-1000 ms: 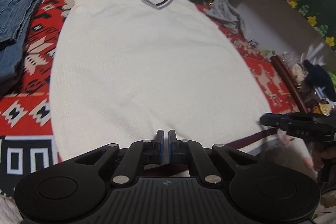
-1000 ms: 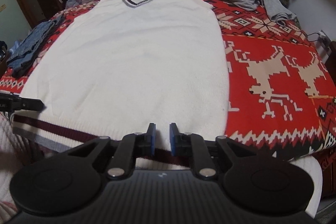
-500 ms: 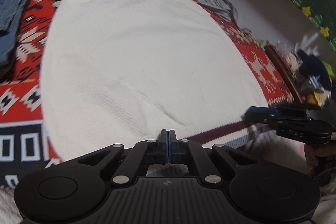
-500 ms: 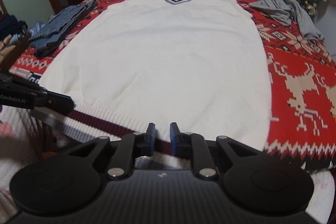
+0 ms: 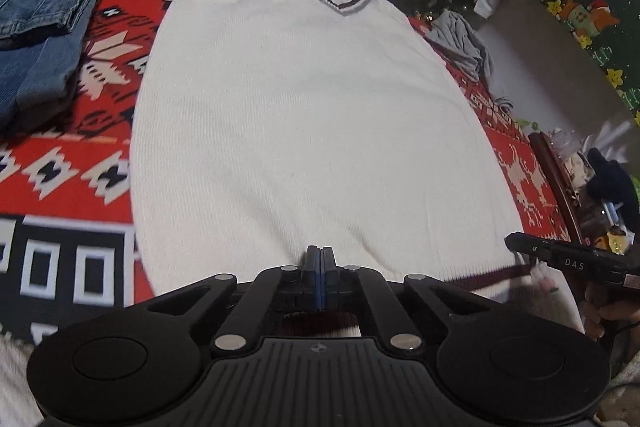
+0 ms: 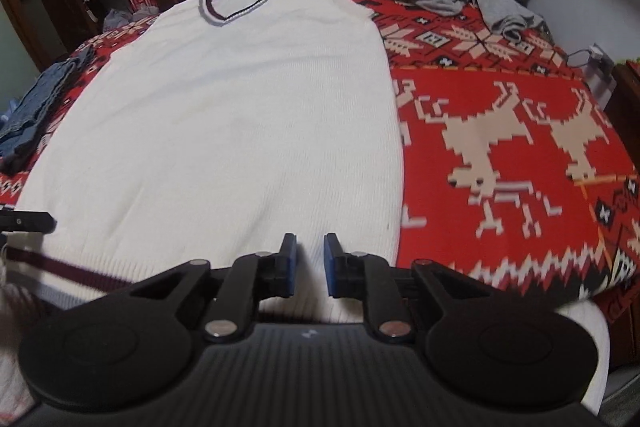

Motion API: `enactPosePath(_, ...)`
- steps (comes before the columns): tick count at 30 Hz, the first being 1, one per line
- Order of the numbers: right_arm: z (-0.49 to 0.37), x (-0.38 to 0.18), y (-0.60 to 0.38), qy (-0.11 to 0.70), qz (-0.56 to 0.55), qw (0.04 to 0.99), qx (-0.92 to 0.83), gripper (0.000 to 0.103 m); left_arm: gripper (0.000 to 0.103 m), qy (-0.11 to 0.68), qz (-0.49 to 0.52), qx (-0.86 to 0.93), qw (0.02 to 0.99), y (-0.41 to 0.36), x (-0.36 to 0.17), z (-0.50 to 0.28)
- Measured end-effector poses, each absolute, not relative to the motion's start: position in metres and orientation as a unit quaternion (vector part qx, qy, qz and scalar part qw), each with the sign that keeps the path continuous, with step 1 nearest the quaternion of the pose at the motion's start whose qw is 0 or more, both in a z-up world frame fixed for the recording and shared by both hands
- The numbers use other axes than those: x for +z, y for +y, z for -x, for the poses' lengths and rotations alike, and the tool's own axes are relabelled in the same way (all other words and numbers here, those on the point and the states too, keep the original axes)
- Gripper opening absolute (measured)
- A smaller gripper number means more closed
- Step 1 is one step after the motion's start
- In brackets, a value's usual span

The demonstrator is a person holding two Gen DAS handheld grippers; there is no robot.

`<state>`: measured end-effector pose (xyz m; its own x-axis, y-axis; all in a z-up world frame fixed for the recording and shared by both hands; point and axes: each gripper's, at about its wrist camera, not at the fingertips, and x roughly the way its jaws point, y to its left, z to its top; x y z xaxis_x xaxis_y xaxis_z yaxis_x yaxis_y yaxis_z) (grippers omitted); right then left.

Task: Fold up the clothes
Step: 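Grasp the sweater hem with the left tool while the right tool grasps the hem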

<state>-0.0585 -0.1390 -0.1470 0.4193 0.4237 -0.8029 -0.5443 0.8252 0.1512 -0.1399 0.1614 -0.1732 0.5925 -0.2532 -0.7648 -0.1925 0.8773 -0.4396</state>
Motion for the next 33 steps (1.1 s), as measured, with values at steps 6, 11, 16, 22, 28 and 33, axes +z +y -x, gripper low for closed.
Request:
enactPosePath(6,0.063,-0.137,-0.152,0.467,0.036,0.835,0.288,0.018,0.003,0.432,0.256,-0.009,0.864,0.171,-0.163,0.138)
enactPosePath(11,0.044,-0.131,-0.132,0.440,0.046,0.847,0.295,0.016,0.003,0.435,0.256,0.021,0.863,0.183,-0.172,0.115)
enactPosePath(16,0.055,-0.143,-0.126,0.463,0.055,0.828,0.310,0.005,0.003,0.454,0.249,0.003,0.856,0.175,-0.172,0.137)
enactPosePath(22,0.079,-0.138,-0.142,0.479,0.047,0.818,0.317,0.005,0.003,0.461,0.260,0.000,0.848,0.176,-0.169,0.162)
enactPosePath(28,0.055,-0.128,-0.155,0.469,0.042,0.835,0.283,0.010,0.005,0.445,0.248,0.041,0.859,0.193,-0.157,0.168)
enactPosePath(33,0.044,-0.126,-0.176,0.461,0.030,0.851,0.250,0.019,0.006,0.455,0.232,0.077,0.856,0.209,-0.158,0.183)
